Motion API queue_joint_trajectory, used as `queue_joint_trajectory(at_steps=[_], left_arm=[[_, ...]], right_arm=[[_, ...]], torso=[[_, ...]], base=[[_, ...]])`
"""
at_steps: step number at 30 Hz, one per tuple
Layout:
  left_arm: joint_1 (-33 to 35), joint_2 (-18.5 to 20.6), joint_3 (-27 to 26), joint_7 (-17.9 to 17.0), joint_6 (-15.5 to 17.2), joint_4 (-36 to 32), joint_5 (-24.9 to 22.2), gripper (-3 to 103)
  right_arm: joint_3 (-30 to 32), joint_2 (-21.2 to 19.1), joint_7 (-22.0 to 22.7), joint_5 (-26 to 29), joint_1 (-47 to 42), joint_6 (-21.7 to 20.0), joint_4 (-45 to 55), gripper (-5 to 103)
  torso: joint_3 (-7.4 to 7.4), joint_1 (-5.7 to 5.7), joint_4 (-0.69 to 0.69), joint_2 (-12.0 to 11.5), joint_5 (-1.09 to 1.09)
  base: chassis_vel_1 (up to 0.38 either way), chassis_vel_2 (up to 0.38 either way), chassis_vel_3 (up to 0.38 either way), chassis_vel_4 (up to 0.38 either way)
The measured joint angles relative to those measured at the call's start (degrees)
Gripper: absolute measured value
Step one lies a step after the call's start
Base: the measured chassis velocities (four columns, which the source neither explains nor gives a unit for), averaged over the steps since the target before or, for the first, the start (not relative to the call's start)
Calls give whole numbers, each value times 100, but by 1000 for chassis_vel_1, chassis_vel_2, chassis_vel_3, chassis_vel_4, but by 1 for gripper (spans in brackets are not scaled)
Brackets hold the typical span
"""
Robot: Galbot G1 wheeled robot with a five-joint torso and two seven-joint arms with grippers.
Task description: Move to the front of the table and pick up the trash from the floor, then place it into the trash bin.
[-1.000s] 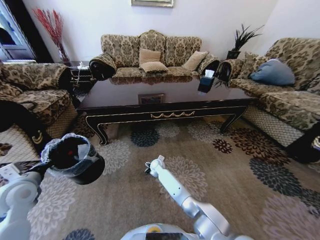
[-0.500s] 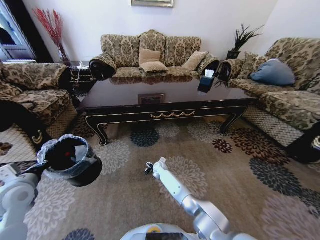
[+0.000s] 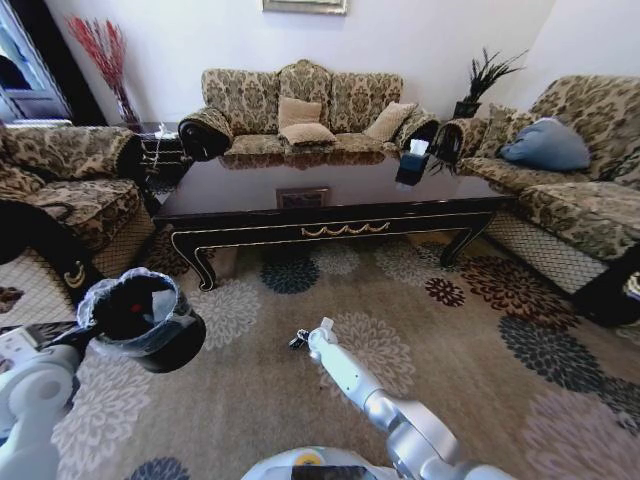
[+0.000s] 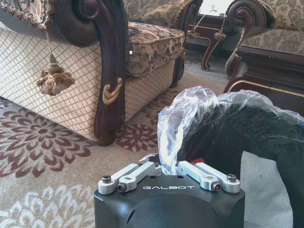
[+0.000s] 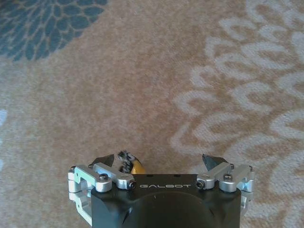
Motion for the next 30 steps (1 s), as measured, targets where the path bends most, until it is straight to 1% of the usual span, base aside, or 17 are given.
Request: queue_joint_trajectory(at_steps=[8,11,20,29,30], left_arm=[[14,-1,-12,1,0,0,-4,4],[32,-3,-39,6,1,-1,-12,4],[18,1,-40,11,1,6,-17,4],[7,12,-19,12,1,21,-18,4],[10,18,-31,13,1,30,-18,4]], right_arm=[[-137,0,26,103,-81,0,255,100],[-298,0,98,194,-183,-8,428,100],[-547,0,219,215,-410,-66,695,100],[-640,0,242,155,-461,-108,699,100],[-640,0,229,137,-447,-108,652,102]], torso=[[0,0,0,0,0],[0,0,0,0,-1],[0,0,0,0,-1],[0,0,0,0,-1],[0,0,0,0,-1]], base=[[0,0,0,0],[0,0,0,0],[0,0,0,0],[0,0,0,0],[0,0,0,0]])
